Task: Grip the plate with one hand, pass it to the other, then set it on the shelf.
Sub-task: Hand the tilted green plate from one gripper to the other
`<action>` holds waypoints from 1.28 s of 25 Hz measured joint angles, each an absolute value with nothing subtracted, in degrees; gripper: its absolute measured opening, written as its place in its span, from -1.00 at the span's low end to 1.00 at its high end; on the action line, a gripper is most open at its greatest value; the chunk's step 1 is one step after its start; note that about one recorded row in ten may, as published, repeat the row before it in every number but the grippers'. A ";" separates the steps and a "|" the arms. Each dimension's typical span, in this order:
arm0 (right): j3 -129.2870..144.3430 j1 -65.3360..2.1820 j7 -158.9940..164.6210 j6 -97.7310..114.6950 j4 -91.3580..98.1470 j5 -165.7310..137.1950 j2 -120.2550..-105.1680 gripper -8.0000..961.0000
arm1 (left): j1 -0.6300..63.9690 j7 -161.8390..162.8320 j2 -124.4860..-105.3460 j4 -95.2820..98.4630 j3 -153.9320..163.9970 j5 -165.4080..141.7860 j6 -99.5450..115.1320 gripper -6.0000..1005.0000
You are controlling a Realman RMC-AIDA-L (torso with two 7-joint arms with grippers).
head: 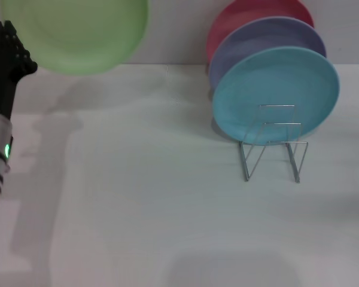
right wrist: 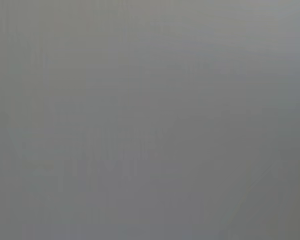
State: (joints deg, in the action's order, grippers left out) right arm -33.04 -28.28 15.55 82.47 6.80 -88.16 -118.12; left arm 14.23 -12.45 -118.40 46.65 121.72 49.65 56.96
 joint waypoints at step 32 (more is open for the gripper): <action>4.86 -14.44 -3.14 106.73 -25.46 -88.17 -119.11 0.46 | 10.13 -0.12 -119.08 33.27 137.58 47.19 71.64 -0.92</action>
